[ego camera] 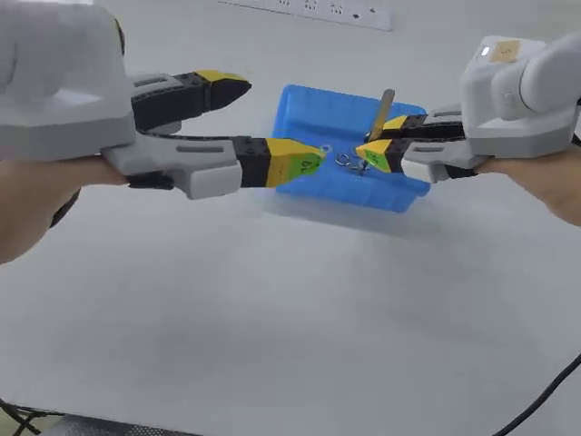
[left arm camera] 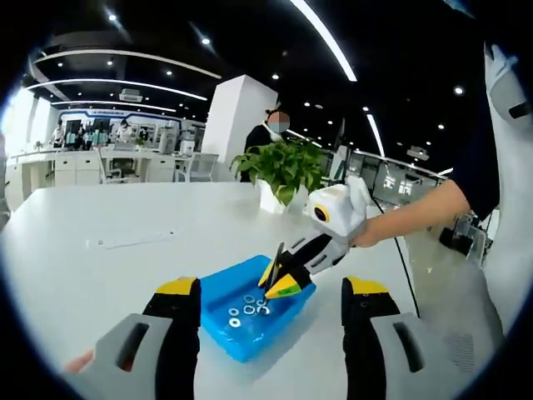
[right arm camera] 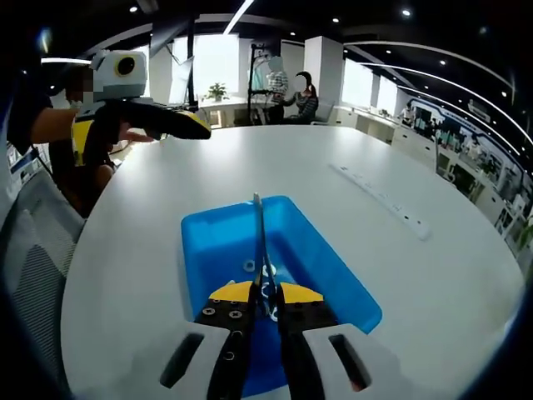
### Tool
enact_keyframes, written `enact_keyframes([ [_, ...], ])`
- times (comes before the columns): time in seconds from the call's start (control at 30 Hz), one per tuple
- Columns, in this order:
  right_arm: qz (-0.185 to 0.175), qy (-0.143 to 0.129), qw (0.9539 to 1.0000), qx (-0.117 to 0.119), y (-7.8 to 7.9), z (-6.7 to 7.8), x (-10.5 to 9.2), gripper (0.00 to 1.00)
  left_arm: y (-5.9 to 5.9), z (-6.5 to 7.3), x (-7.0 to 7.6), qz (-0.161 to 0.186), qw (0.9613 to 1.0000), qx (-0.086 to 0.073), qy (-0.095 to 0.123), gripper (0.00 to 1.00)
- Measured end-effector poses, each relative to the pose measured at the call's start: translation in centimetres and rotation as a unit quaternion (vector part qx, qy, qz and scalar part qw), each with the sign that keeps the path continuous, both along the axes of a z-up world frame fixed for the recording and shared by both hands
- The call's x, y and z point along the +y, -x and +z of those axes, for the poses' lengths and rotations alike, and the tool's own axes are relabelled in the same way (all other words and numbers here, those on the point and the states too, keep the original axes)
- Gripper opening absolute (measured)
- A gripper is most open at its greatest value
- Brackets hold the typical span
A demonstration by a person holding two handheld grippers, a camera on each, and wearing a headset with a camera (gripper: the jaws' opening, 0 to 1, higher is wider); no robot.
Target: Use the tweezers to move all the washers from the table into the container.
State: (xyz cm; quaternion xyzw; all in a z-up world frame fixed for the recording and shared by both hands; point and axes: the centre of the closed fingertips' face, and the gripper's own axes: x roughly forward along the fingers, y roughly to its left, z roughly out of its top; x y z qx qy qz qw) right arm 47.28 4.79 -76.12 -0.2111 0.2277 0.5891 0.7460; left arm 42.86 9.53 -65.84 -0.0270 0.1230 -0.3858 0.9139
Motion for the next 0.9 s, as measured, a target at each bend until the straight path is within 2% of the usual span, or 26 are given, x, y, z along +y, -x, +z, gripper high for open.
enact_keyframes([
  [0.07,0.0,-0.001,1.0,-0.003,0.0,0.3,0.1,0.11,-1.4,0.0,-0.2,-0.007,0.9995,-0.015,-0.028,0.72],
  [0.1,0.0,-0.002,1.0,-0.004,0.0,0.5,0.1,0.11,-2.1,-0.2,-0.3,-0.015,0.9991,-0.015,-0.037,0.71],
  [0.17,0.0,-0.005,1.0,-0.007,-0.1,0.8,0.2,0.11,-2.8,-0.2,-0.9,-0.032,0.9989,-0.01,-0.031,0.66],
  [0.2,0.0,-0.006,1.0,-0.008,-0.2,0.9,0.2,0.11,-3.0,-0.4,-1.3,-0.041,0.9987,-0.007,-0.031,0.65],
  [0.3,-0.002,-0.009,0.9999,-0.009,-0.3,1.1,0.3,0.11,-3.3,-1.5,-2.7,-0.078,0.9953,-0.004,-0.058,0.62],
  [0.33,-0.003,-0.007,0.9999,-0.008,-0.4,1.0,0.3,0.11,-3.5,-2.0,-3.2,-0.088,0.994,0.002,-0.065,0.6],
  [0.37,-0.002,-0.006,1.0,-0.008,-0.4,1.0,0.3,0.11,-3.6,-2.1,-3.6,-0.094,0.9934,0.002,-0.066,0.58],
  [0.43,0.0,-0.004,1.0,-0.008,-0.3,0.9,0.4,0.11,-4.1,-2.2,-4.5,-0.099,0.9926,-0.01,-0.069,0.53],
  [0.47,0.003,-0.001,1.0,-0.009,-0.2,0.8,0.4,0.11,-4.6,-2.2,-4.8,-0.1,0.9908,-0.029,-0.086,0.49],
  [0.53,0.008,0.002,0.9999,-0.011,0.0,0.8,0.5,0.11,-4.8,-2.5,-5.5,-0.111,0.9892,-0.027,-0.091,0.44],
  [0.57,0.011,0.004,0.9998,-0.014,0.1,0.8,0.6,0.11,-4.7,-2.7,-6.1,-0.129,0.9869,-0.02,-0.094,0.43],
  [0.67,0.019,0.006,0.9997,-0.017,0.4,1.0,0.7,0.11,-4.5,-3.0,-7.1,-0.162,0.9806,-0.019,-0.108,0.39],
  [0.7,0.022,0.007,0.9996,-0.018,0.5,1.0,0.7,0.11,-4.6,-3.2,-7.1,-0.166,0.9795,-0.017,-0.112,0.36],
  [0.73,0.025,0.007,0.9995,-0.02,0.6,1.1,0.8,0.11,-4.5,-3.5,-7.2,-0.181,0.9763,-0.011,-0.118,0.34],
  [0.8,0.033,0.01,0.9991,-0.023,0.9,1.2,0.9,0.11,-4.2,-3.8,-7.3,-0.195,0.9726,-0.006,-0.127,0.26],
  [0.9,0.046,0.016,0.9984,-0.03,1.3,1.4,1.0,0.11,-3.7,-3.9,-7.7,-0.203,0.9703,-0.001,-0.131,0.24],
])
